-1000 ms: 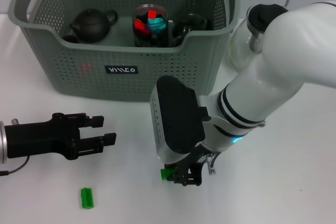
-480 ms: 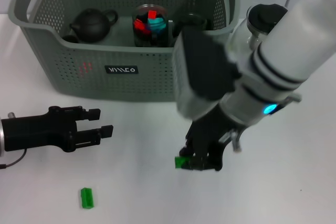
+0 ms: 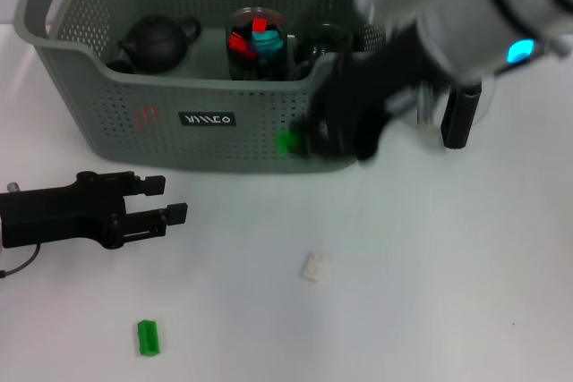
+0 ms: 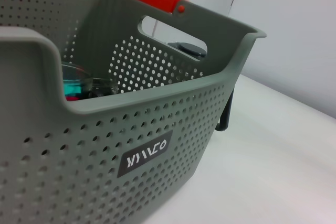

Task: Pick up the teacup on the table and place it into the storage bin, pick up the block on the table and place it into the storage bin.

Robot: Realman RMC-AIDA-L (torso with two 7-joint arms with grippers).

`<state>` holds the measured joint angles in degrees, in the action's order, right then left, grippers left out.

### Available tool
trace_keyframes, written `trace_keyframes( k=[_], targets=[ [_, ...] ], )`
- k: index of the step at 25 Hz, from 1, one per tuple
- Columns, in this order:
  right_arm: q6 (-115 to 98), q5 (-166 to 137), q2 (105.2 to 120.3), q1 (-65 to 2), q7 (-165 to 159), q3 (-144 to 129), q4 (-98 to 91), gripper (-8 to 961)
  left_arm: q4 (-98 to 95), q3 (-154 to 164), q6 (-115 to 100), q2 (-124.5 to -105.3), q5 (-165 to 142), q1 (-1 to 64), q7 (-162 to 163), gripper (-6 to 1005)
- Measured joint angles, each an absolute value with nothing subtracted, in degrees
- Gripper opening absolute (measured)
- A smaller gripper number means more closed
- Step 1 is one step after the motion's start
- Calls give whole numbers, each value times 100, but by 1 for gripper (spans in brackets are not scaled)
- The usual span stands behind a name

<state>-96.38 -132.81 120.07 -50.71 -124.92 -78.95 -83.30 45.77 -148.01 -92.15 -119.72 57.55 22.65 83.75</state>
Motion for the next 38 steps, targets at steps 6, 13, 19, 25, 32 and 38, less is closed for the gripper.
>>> trace_keyframes(
  k=[6,13,19,25,32,38],
  targets=[
    [-9177,-13278,12014,-5276,-12829,-7296,-8471,257,4564,-14801,-9173,-11970,5757,2276,8376,615],
    [-7693,-13541,12010,-5576,-13924,-7148,-7840,268,4560,-14811,-9073,-11975,5753,2290,8376,615],
    [-6564,-13928,12008,-6436,-13902,-7185,-5767,278,4552,-14810,-9004,-11999,5714,2302,8376,615],
    [-5621,-14295,12007,-7068,-13968,-7176,-4392,288,4552,-14810,-9004,-12012,5711,2303,8376,615],
    [-5299,-14737,12006,-7301,-14499,-7149,-3933,300,4553,-14810,-9006,-12015,5711,2303,8376,615],
    [-5039,-14783,12020,-7348,-14560,-7177,-3527,310,4553,-14801,-9002,-12024,5709,2298,8376,615]
  ],
)
